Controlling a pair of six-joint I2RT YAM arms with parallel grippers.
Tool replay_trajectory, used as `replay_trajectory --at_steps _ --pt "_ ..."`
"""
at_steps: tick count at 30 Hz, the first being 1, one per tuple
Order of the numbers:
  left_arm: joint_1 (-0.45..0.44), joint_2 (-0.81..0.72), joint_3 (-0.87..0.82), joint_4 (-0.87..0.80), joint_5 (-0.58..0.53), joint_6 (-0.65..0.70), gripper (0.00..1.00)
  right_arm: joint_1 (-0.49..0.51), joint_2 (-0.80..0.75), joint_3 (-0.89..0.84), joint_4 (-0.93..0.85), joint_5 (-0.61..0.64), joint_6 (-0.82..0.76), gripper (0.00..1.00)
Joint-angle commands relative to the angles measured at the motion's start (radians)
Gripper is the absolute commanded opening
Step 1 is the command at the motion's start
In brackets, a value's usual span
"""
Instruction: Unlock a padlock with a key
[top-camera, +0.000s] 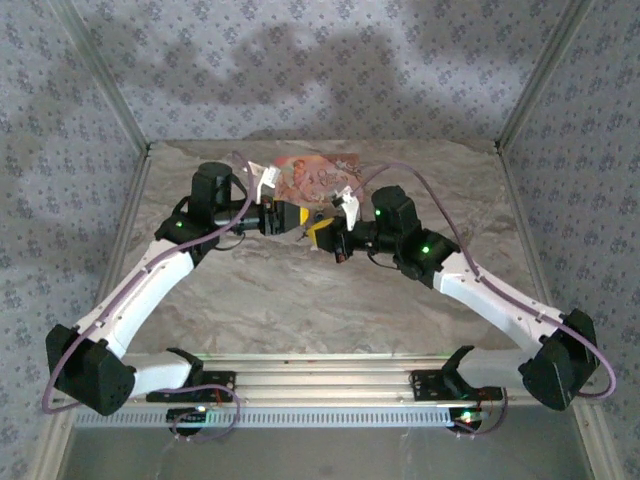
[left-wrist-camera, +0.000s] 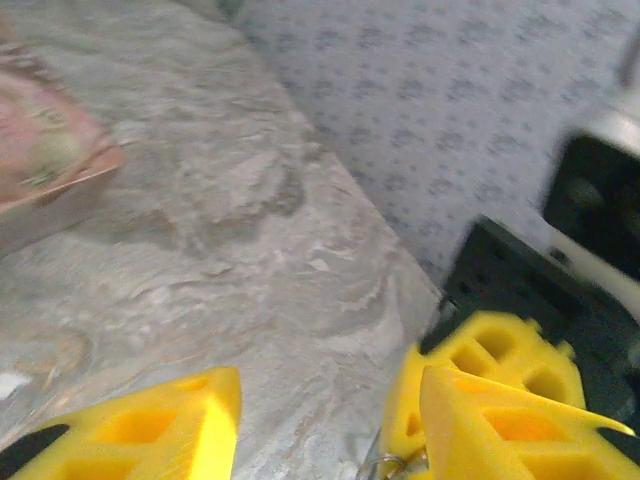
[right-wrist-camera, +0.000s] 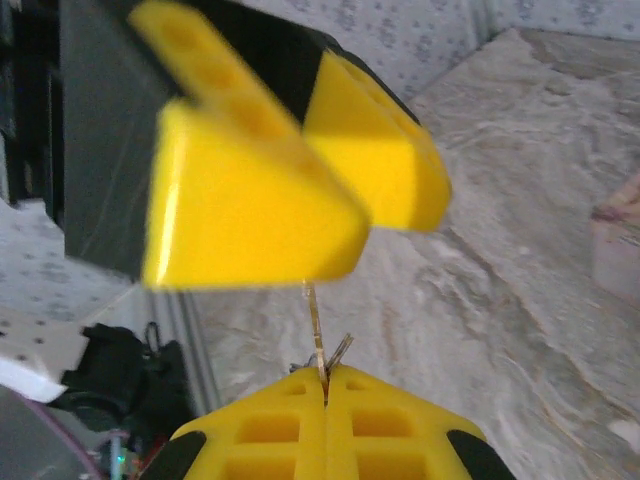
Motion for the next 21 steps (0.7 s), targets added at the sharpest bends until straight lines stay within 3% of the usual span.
replay_trajectory --at_steps 1,5,11,15,21 --pt "0.016 -0.019 0.055 -0.119 -0.226 -0.162 0.45 0.059 -0.008 0.043 -0.145 0.256 -0.119 0.00" --pt "-0.011 -0.031 0.030 -0.108 -0.281 -0.293 0.39 0.109 0.015 0.065 -0.198 0.454 -0.149 0.00" --pt "-0.088 -0.038 0.029 -0.123 -0.388 -0.425 0.32 0.171 0.034 0.071 -0.199 0.649 -0.198 0.00" --pt "-0.115 -0.013 0.037 -0.103 -0.373 -0.440 0.32 0.176 0.045 0.068 -0.185 0.645 -0.206 0.00" --pt "-0.118 0.001 -0.004 0.005 -0.283 -0.338 0.34 0.151 0.037 0.046 -0.148 0.519 -0.173 0.00"
